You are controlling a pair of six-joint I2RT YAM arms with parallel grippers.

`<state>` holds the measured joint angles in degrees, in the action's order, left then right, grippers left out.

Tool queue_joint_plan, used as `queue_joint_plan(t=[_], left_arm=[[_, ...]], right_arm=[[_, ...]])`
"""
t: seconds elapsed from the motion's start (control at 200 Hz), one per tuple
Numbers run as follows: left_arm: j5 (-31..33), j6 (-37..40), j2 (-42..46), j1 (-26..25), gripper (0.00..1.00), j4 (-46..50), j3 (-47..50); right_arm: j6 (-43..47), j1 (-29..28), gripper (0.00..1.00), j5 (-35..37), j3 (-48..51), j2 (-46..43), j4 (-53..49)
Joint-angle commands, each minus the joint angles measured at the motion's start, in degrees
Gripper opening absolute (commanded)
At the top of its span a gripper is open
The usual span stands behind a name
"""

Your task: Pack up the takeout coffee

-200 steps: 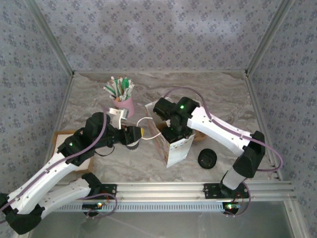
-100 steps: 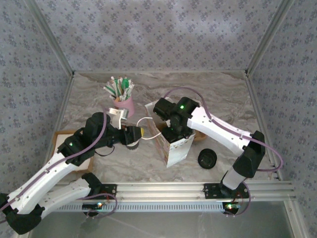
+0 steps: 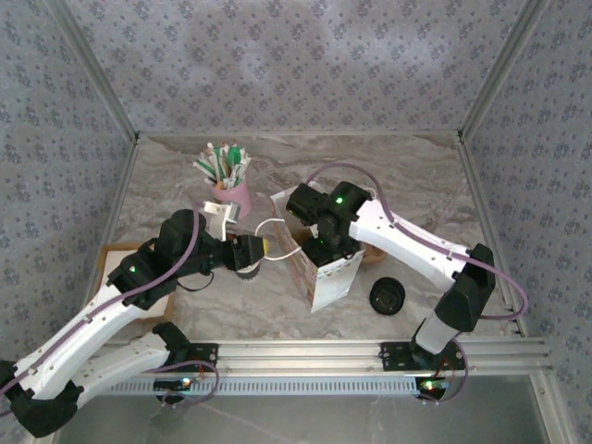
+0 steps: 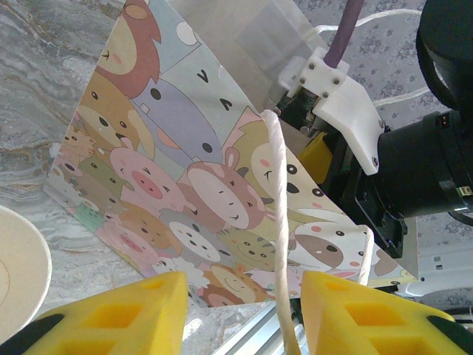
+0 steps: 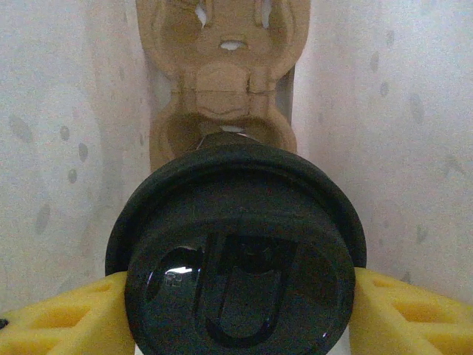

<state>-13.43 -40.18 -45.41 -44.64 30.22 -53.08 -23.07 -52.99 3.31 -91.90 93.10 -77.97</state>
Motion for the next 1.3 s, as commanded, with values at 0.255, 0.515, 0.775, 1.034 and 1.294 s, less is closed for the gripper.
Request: queue_joint_plan(t=[0.255, 0.515, 0.775, 1.034, 1.294], left_arm=[[0.69, -0.34, 0.59, -0.22, 0.44, -0.12, 0.17], [0.77, -0.38, 0.88, -0.29, 0.44, 0.10, 0.17], [0.78, -0.42, 0.85, -0.24, 0.44, 0.10, 0.13], [0.77, -0.42, 0.85, -0.30, 0.44, -0.08, 0.08], [0.77, -0.44, 0.89, -0.27, 0.44, -0.15, 0.09]], right_arm=[[-0.50, 1.05, 0.67, -3.23, -0.12, 1.27, -3.69], [-0.54, 1.05, 0.67, -3.33, -0.51, 2.02, -3.76], [-0.57, 1.05, 0.67, -3.45, -0.65, 2.15, -3.85], [-0.57, 1.11, 0.67, -3.48, -0.65, 2.26, -3.85], [-0.53, 1.07, 0.67, -3.65, -0.34, 2.24, -3.37]])
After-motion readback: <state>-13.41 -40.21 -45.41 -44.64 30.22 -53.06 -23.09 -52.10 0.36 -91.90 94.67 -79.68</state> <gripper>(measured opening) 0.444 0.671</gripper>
